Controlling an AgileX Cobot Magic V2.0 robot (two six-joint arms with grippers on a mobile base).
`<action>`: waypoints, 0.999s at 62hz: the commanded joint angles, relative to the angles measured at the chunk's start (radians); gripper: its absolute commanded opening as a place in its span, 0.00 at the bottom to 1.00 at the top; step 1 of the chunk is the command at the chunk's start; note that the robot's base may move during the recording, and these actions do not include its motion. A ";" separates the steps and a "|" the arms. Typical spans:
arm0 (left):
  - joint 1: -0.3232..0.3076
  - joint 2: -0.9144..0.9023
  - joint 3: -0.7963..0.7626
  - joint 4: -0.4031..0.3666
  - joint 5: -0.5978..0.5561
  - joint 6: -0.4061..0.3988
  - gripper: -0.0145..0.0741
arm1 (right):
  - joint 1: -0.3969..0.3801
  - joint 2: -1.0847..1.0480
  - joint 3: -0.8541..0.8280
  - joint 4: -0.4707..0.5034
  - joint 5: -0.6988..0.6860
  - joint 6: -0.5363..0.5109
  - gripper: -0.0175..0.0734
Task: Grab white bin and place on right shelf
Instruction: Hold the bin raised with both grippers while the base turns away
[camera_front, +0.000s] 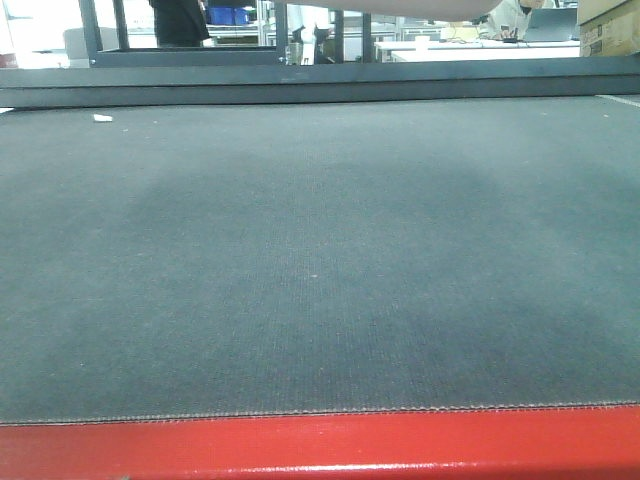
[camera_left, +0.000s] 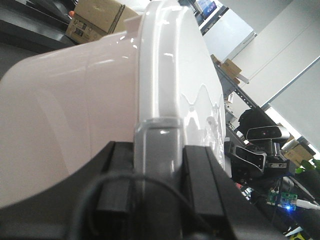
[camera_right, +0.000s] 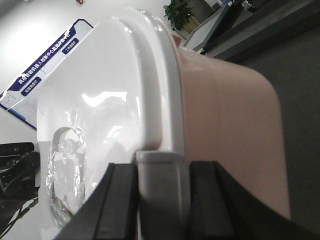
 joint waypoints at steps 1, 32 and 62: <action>-0.057 -0.045 -0.038 -0.089 0.277 0.006 0.02 | 0.035 -0.048 -0.034 0.106 0.213 -0.001 0.27; -0.057 -0.045 -0.038 -0.089 0.277 0.006 0.02 | 0.035 -0.048 -0.034 0.106 0.210 -0.001 0.27; -0.057 -0.045 -0.038 -0.089 0.277 0.006 0.02 | 0.035 -0.048 -0.034 0.106 0.208 -0.001 0.27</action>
